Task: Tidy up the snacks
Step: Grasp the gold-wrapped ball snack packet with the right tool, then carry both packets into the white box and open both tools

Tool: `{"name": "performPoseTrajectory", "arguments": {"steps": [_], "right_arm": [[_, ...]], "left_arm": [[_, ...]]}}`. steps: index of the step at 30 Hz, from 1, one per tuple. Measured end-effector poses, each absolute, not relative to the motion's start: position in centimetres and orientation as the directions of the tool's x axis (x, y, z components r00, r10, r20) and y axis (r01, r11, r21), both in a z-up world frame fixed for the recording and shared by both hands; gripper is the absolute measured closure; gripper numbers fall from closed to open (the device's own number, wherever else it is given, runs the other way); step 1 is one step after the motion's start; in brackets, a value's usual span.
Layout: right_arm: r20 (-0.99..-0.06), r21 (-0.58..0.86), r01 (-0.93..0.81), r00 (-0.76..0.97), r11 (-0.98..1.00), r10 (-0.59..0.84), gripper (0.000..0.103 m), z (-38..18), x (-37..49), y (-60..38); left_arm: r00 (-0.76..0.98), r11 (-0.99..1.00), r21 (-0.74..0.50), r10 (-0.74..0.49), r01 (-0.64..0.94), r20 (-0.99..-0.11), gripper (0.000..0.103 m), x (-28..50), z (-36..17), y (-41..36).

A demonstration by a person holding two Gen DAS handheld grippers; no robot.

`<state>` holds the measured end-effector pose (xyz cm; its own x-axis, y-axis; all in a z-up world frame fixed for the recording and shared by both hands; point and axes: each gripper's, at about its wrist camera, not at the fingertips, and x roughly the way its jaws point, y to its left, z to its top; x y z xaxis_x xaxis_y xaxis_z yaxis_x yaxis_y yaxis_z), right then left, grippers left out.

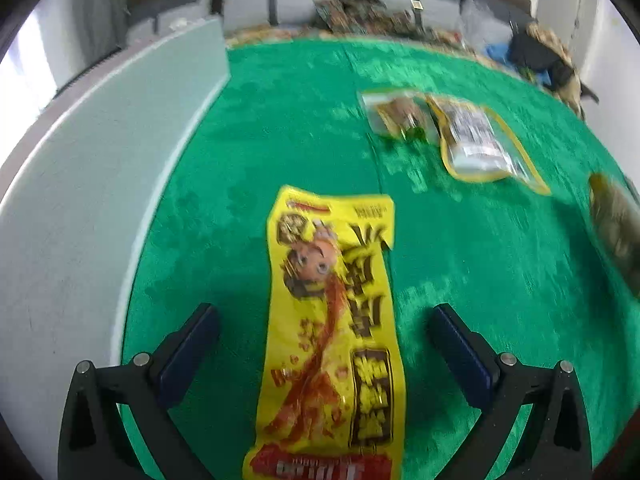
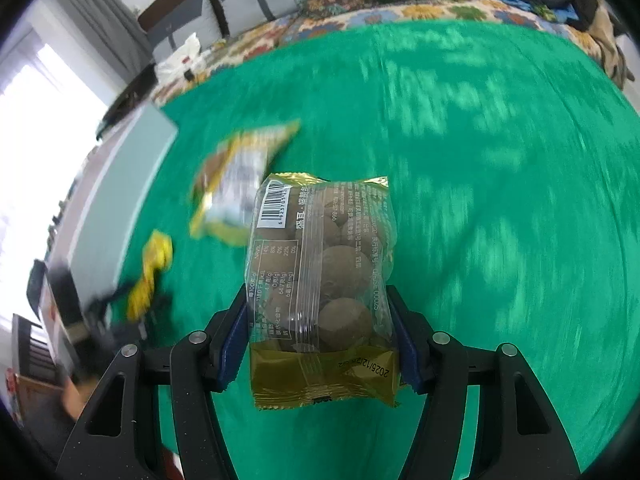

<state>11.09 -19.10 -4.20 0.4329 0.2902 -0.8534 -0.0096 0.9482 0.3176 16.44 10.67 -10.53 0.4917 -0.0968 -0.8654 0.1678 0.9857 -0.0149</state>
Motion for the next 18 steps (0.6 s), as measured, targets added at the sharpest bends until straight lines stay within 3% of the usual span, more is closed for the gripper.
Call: {"name": "performPoseTrajectory", "arguments": {"steps": [1,3,4,5,6,7,18], "right_arm": [[-0.859,0.308,-0.01,0.426,0.951,0.283,0.038,-4.9,10.3,-18.8],[-0.872,0.284,-0.019,0.411,0.959,0.266,0.037,-5.9,9.6,-18.4],[-0.876,0.282,-0.014,0.404,0.959,0.263,0.037,-6.4,9.4,-18.3],[-0.877,0.287,-0.003,0.401,0.958,0.264,0.037,-6.6,9.5,-18.5],[-0.875,0.295,0.006,0.404,0.955,0.268,0.037,-6.6,9.4,-18.8],[-0.87,0.315,0.023,0.406,0.949,0.279,0.038,-6.4,9.4,-19.1],[-0.76,0.57,0.094,0.438,0.817,0.48,0.038,-4.3,7.8,-19.0]], "left_arm": [[0.456,0.983,-0.013,-0.098,0.185,-0.884,0.0,16.5,-10.5,10.6],[0.436,0.981,-0.014,-0.1,0.196,-0.894,0.011,16.2,-10.2,10.6],[0.457,0.981,-0.014,-0.103,0.193,-0.883,0.037,15.8,-9.7,10.9],[0.467,0.98,-0.021,-0.114,0.199,-0.877,0.049,15.5,-9.3,11.0],[0.458,0.98,-0.027,-0.116,0.196,-0.881,0.05,15.4,-9.2,11.2],[0.471,0.981,-0.035,-0.123,0.191,-0.873,0.06,15.2,-8.9,11.5],[0.487,0.928,-0.354,-0.364,0.116,-0.794,0.063,12.3,-6.0,13.7]]}}
